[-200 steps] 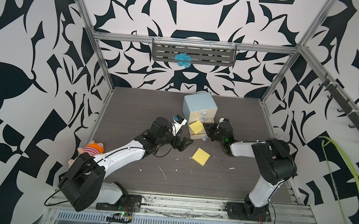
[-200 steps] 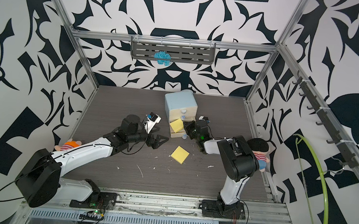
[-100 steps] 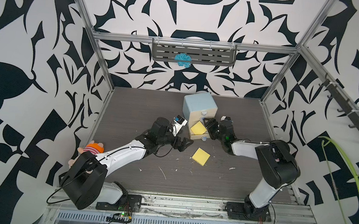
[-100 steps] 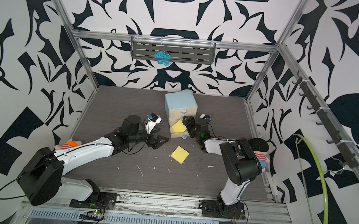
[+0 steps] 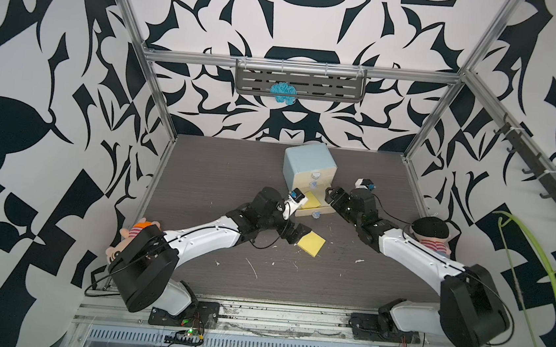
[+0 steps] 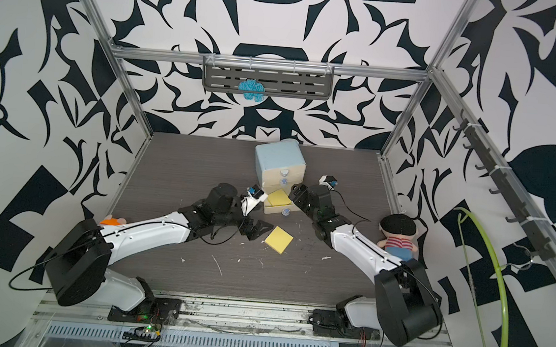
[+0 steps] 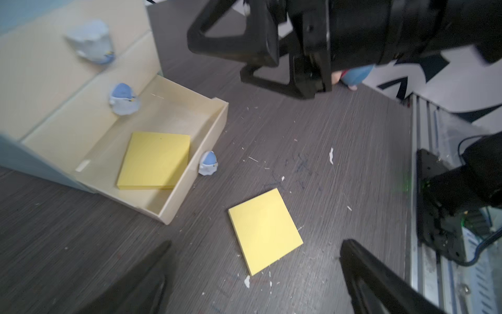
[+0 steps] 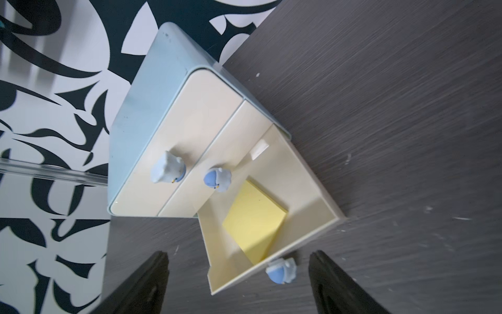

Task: Please put the sticky notes in the drawer by color
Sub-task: Place the sticky notes in the drawer, then pick up the sticky notes from the center of the board.

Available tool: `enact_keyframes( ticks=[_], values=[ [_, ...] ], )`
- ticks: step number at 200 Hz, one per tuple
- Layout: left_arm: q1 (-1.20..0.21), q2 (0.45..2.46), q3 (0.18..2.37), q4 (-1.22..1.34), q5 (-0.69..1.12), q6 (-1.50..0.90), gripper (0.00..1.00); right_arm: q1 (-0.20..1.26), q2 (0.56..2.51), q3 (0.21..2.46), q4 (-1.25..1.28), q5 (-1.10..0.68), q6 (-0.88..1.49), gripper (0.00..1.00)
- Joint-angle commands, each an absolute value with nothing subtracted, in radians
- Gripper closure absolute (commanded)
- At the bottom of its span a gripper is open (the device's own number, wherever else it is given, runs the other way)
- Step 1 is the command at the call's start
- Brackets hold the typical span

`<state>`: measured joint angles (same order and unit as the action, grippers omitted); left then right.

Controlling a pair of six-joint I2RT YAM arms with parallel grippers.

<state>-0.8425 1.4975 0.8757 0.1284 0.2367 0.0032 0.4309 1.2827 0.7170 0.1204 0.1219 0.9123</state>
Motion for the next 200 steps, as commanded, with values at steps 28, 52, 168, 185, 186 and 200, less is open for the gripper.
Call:
enact_keyframes(
  ticks=[28,52,168,185,186,200],
  values=[
    [-1.022,1.686,1.000,-0.053,-0.124,-0.053,0.01,0.431,1.066,0.659,-0.173,0.296,0.655,0.14],
    [-1.112,1.806,1.102,-0.175,-0.256,-0.169,0.01,0.430,1.017,0.631,-0.228,0.318,0.621,0.14],
    [-1.107,1.942,1.246,-0.407,-0.295,-0.468,0.01,0.428,1.017,0.591,-0.190,0.295,0.621,0.15],
    [-1.088,1.950,1.248,-0.400,-0.263,-0.486,0.01,0.428,1.018,0.591,-0.190,0.295,0.621,0.15],
    [-1.087,1.951,1.248,-0.400,-0.261,-0.486,0.01,0.428,1.018,0.591,-0.190,0.295,0.621,0.15],
    [-1.083,1.961,1.256,-0.394,-0.250,-0.478,0.01,0.428,1.019,0.592,-0.190,0.295,0.620,0.16]
  ],
)
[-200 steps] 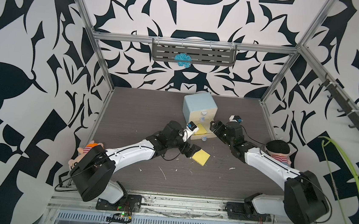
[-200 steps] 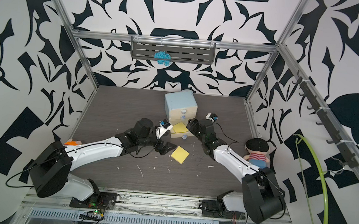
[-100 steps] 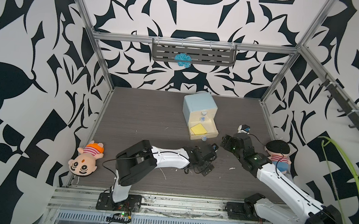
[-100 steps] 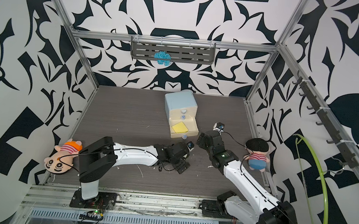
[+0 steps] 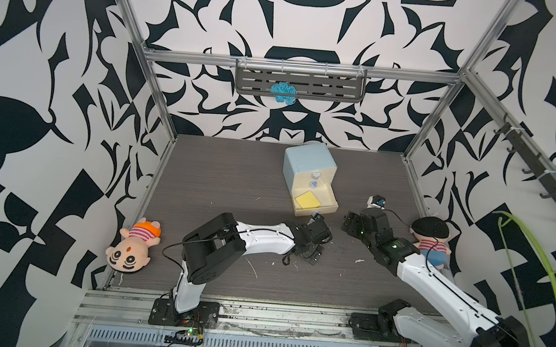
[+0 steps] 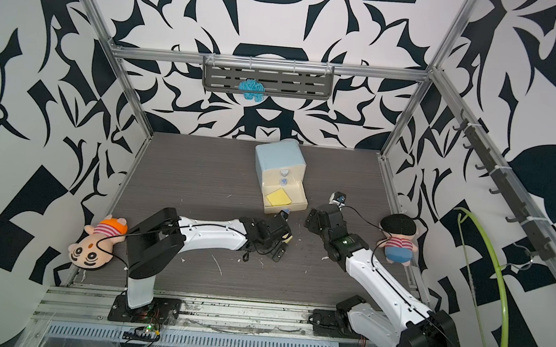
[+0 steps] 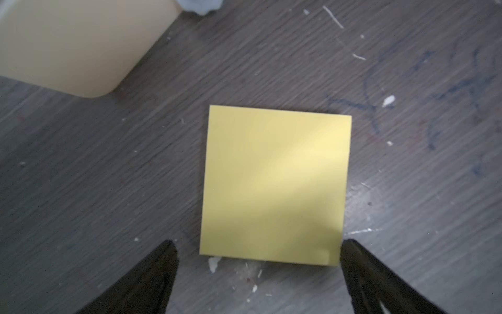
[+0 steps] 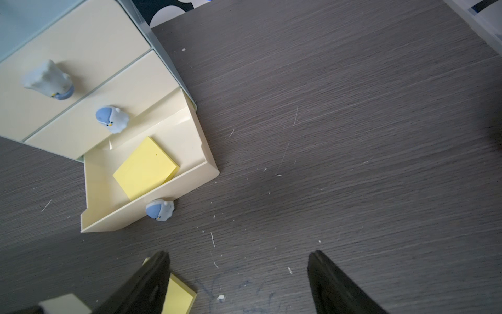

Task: Please put the sticky notes in the drawer by color
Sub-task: Pick up the sticky notes from the center of the board.

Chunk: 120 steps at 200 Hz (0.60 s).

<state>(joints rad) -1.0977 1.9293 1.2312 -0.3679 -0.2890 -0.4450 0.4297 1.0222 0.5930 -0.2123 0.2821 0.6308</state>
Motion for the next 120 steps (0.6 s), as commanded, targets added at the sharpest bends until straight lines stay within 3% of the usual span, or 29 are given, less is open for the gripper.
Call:
enact_keyframes(
  ticks=[1,120],
  values=[
    [-1.083,1.962,1.257,-0.394,-0.248,-0.478,0.01,0.428,1.019,0.592,-0.190,0.295,0.620,0.16],
    [-1.035,1.999,1.276,-0.401,-0.170,-0.301,0.01,0.426,1.027,0.587,-0.192,0.288,0.626,0.17]
  ],
)
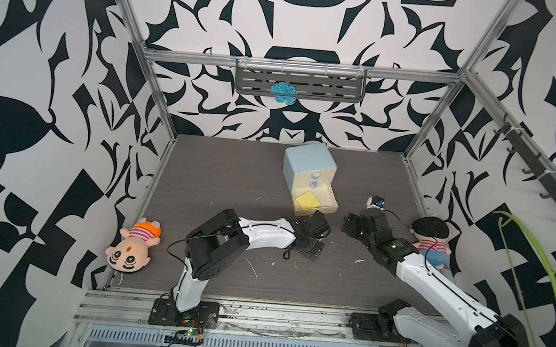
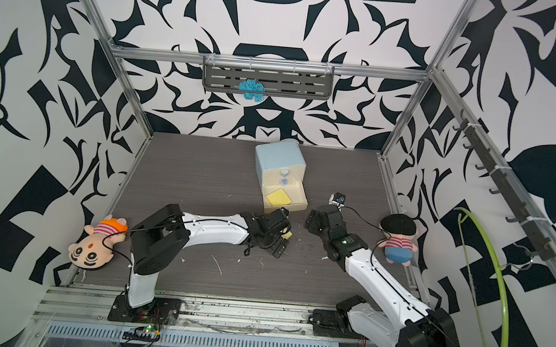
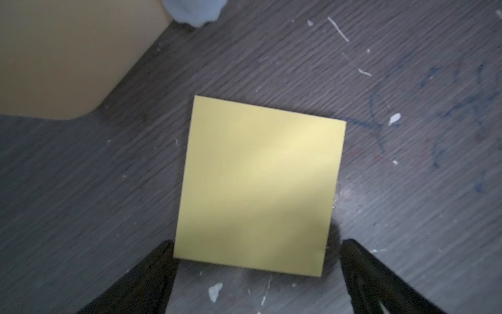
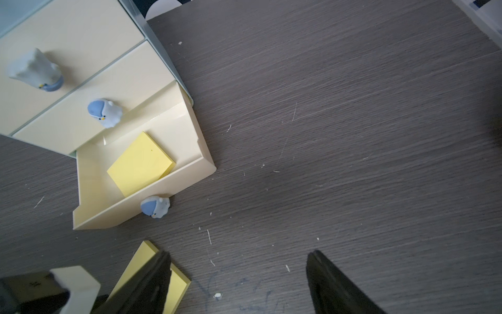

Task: Please put the sticky notes in the drawer by color
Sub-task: Pick up the sticky notes from the center of the board.

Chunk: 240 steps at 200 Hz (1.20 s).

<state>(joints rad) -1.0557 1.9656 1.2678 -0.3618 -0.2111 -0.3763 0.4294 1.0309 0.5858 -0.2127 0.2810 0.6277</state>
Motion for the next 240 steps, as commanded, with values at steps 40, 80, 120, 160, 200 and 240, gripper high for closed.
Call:
enact_keyframes(
  ticks=[40,80,120,160,200,240],
  values=[
    [-1.034,2.012,1.293,-0.415,-0.135,-0.222,0.01,0.425,1.028,0.586,-0.192,0.290,0.630,0.17],
    [-1.029,2.031,1.307,-0.399,-0.089,-0.215,0.01,0.422,1.033,0.587,-0.192,0.290,0.634,0.17],
    [-1.029,2.057,1.312,-0.398,-0.078,-0.229,0.01,0.420,1.039,0.591,-0.190,0.285,0.634,0.18],
    [-1.029,2.054,1.307,-0.400,-0.087,-0.235,0.07,0.420,1.040,0.589,-0.192,0.281,0.635,0.19],
    [-1.029,2.059,1.304,-0.409,-0.112,-0.232,0.12,0.420,1.032,0.586,-0.196,0.281,0.638,0.20],
    [-1.029,2.047,1.294,-0.407,-0.121,-0.229,0.19,0.419,1.030,0.586,-0.199,0.274,0.643,0.20]
  ],
)
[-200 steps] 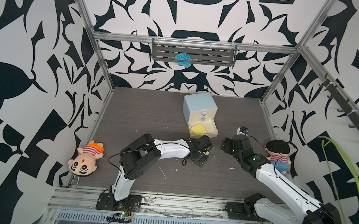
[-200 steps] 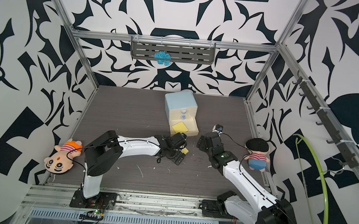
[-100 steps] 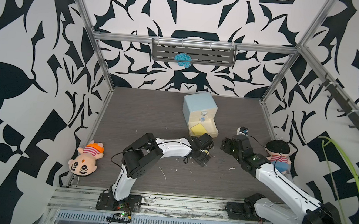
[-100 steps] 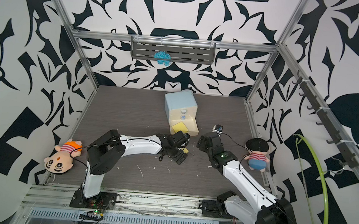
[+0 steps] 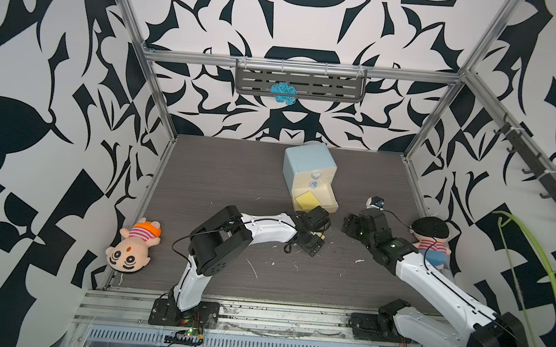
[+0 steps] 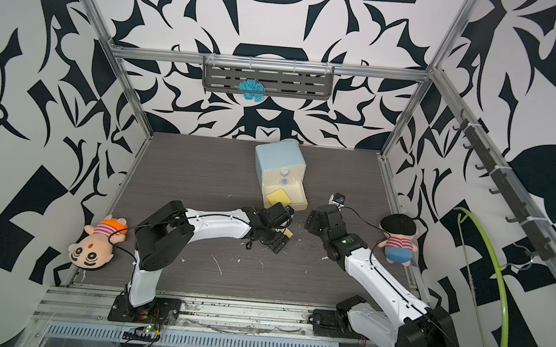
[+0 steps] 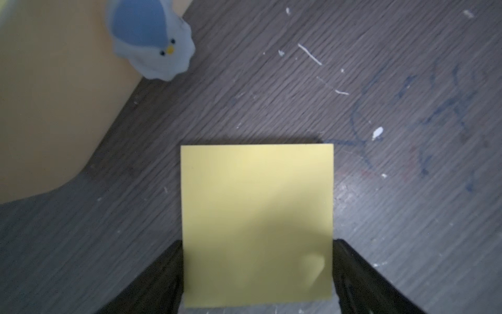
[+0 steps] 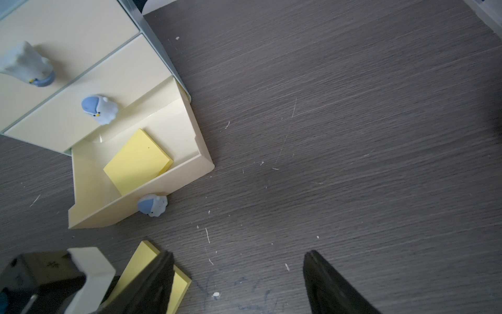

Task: Please put the sticky notes in the drawer by color
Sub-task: Pick up the sticky notes from the center of the board.

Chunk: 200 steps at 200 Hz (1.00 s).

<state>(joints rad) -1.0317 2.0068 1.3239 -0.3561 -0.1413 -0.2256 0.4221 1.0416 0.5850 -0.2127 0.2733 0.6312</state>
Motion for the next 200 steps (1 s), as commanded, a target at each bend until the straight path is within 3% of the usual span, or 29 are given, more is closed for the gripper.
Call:
enact_keyframes(
  ticks=[1,57,123,200],
  values=[
    [-1.029,2.047,1.294,-0.406,-0.121,-0.229,0.18,0.419,1.031,0.586,-0.199,0.273,0.644,0.20],
    [-1.029,2.008,1.282,-0.394,-0.089,-0.230,0.20,0.407,1.040,0.588,-0.215,0.196,0.616,0.20],
    [-1.029,1.931,1.232,-0.340,-0.030,-0.237,0.19,0.224,1.157,0.506,-0.036,-0.504,0.645,0.19],
    [-1.003,1.849,1.187,-0.292,0.045,-0.259,0.19,0.183,1.382,0.409,0.307,-0.781,0.764,0.19]
  ],
)
